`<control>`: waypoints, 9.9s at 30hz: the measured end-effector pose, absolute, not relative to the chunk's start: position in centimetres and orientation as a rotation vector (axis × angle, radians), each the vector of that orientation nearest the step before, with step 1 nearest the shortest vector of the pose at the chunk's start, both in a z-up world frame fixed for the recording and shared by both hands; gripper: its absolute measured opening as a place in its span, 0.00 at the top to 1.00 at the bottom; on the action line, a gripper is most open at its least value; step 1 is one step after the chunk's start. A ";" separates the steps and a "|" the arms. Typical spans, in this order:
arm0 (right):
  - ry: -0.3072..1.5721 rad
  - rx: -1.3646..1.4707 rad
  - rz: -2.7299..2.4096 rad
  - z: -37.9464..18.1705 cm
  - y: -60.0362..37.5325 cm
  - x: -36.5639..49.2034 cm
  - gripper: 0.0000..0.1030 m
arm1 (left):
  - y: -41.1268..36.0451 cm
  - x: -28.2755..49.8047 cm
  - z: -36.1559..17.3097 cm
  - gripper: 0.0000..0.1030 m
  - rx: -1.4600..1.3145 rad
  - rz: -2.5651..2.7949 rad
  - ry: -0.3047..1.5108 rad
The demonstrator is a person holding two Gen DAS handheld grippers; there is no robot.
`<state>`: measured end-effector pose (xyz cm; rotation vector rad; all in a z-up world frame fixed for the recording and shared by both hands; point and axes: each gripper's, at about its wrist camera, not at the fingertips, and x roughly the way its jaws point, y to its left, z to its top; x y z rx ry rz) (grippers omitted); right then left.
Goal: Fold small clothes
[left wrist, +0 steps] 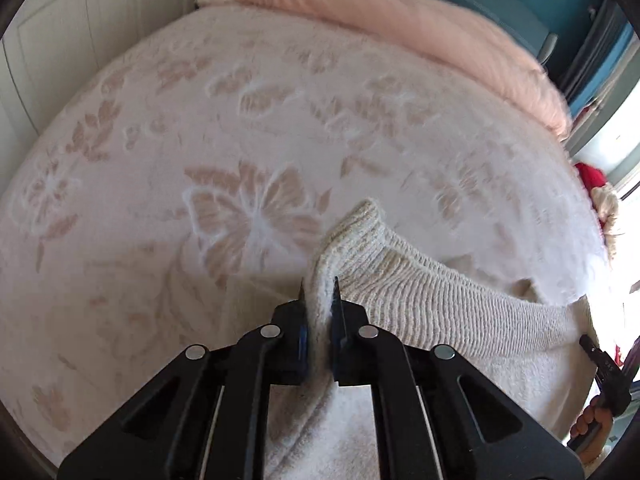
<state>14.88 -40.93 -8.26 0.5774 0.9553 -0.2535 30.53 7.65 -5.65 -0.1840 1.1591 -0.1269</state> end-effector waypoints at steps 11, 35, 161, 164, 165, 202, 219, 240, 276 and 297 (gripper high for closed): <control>0.814 0.411 -0.192 -0.9 -32.1 11.8 0.81 | 5.5 23.7 0.2 0.68 -0.080 -0.109 0.981; 0.877 0.482 -0.157 -3.3 -32.4 9.3 0.90 | 5.9 20.6 -3.0 0.59 -0.243 -0.129 1.058; 1.063 0.807 0.099 -1.9 -28.6 9.0 0.30 | -4.1 8.5 -6.8 0.47 -0.125 -0.341 1.167; 1.130 0.702 0.111 -2.2 -25.4 11.0 0.23 | -4.0 9.2 -7.8 0.47 -0.122 -0.313 1.201; 1.162 0.645 0.107 -2.9 -24.2 11.8 0.27 | -4.0 9.4 -8.2 0.48 -0.127 -0.308 1.214; 0.944 0.815 -0.066 -5.2 -37.9 2.4 0.86 | -12.9 6.6 -7.3 0.82 0.085 -0.447 1.228; 0.855 0.700 -0.184 -3.3 -40.9 -2.7 0.30 | -8.5 7.0 0.0 0.09 -0.209 -0.547 1.084; 0.985 0.867 -0.067 -8.7 -39.9 6.1 0.67 | -15.0 18.2 -6.4 0.55 -0.478 -0.581 1.362; 0.688 0.787 0.005 6.8 -35.1 -7.0 0.69 | -14.2 4.9 12.4 0.58 -0.103 -0.666 1.038; 0.183 0.447 0.202 31.2 -29.2 -7.6 0.67 | -6.1 1.3 34.9 0.55 -0.184 -0.853 0.469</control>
